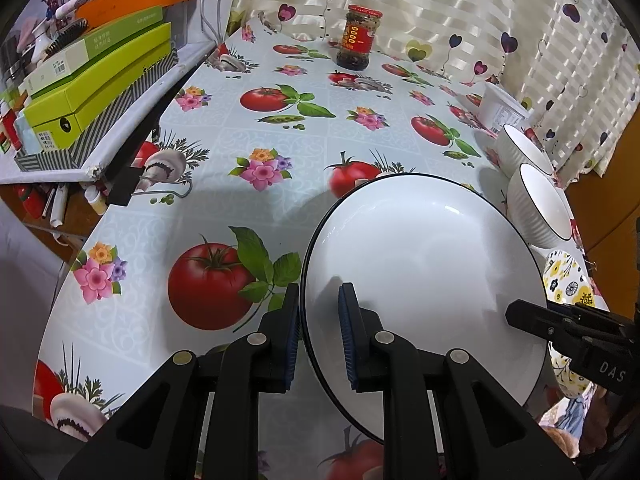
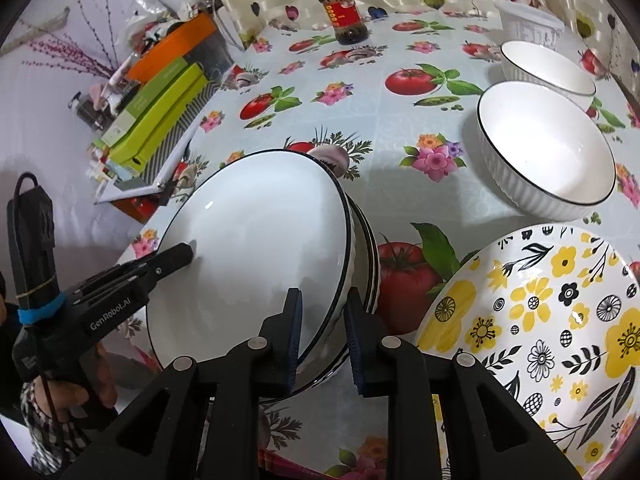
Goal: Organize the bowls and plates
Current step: 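Lower the held white plates onto the plate stack with both tools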
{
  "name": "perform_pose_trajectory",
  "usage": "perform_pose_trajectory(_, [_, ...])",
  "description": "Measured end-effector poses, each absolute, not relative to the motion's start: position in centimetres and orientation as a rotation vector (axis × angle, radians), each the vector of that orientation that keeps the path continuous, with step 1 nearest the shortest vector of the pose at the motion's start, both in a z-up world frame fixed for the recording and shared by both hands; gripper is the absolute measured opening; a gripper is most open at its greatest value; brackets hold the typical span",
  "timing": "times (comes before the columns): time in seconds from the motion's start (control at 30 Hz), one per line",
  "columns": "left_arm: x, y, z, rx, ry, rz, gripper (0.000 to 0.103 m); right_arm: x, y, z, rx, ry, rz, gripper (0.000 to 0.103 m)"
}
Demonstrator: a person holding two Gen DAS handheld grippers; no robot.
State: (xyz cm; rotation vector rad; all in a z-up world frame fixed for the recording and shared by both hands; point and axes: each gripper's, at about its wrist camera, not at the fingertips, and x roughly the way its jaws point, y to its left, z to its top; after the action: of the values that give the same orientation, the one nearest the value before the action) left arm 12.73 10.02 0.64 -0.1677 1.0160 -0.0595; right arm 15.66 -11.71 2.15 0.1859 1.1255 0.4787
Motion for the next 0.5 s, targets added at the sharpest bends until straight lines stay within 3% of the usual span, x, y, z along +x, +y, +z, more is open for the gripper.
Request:
perform_pose_trajectory(0.17, [12.72,10.11,0.64,-0.164,1.015,-0.056,0.019,15.34,-11.14,2.50,0.136,1.112,0.487,0.031])
perform_pose_trajectory(0.3, [12.66,10.04,0.72,-0.170,1.013,-0.058,0.019,15.21,-11.02,2.62,0.118,1.107,0.485,0.032])
perform_pose_trajectory(0.4, [12.61,9.94,0.79,-0.173,1.011,-0.064,0.019,15.17,-11.00,2.69,0.084,1.100,0.452,0.044])
perform_pose_trajectory(0.5, [12.56,9.84,0.88,-0.170,1.009,-0.062,0.019,15.22,-11.23,2.77,0.087,1.092,0.470,0.044])
